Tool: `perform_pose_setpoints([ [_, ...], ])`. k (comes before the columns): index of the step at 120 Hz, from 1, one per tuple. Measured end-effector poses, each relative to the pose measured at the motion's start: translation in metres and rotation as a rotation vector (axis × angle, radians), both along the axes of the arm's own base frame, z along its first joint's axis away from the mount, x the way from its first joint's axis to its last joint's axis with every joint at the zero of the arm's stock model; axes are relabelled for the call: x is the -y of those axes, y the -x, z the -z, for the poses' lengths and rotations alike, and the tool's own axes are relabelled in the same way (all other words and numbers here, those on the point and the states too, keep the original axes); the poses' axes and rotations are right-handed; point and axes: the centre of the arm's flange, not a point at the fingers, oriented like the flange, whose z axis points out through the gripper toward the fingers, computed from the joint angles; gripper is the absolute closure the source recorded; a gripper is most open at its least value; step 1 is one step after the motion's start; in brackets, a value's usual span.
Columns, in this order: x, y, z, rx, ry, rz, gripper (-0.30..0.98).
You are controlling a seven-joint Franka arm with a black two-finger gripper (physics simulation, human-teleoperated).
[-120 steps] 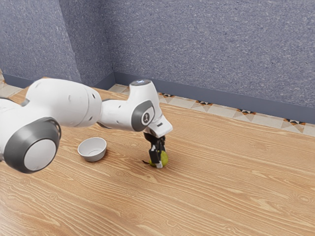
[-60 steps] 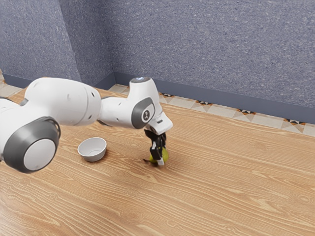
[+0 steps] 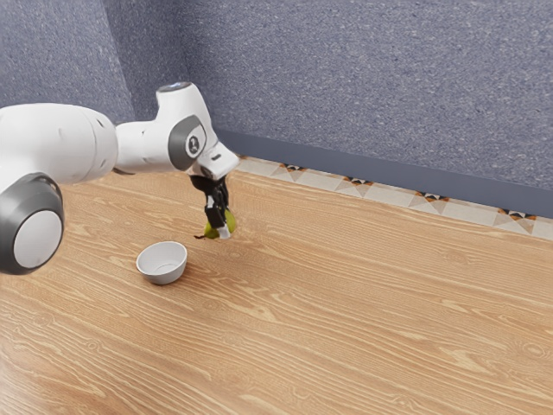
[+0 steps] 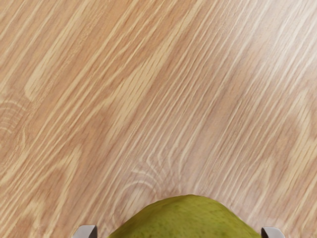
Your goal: Place the pear in the bowl.
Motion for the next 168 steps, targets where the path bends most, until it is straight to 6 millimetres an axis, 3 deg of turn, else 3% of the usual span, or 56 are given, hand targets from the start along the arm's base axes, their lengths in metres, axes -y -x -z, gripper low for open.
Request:
perform_pose_setpoints([
  [22, -0.067, 0.009, -0.009, -0.038, -0.036, -0.088, 0.56],
  [35, -0.088, 0.016, -0.008, -0.063, -0.045, -0.110, 0.56],
  [83, -0.098, 0.070, 0.008, -0.166, -0.031, -0.124, 0.56],
  [136, -0.101, 0.077, 0.031, -0.192, -0.056, -0.128, 0.55],
  [168, -0.100, 0.079, 0.034, -0.207, -0.046, -0.124, 0.19],
])
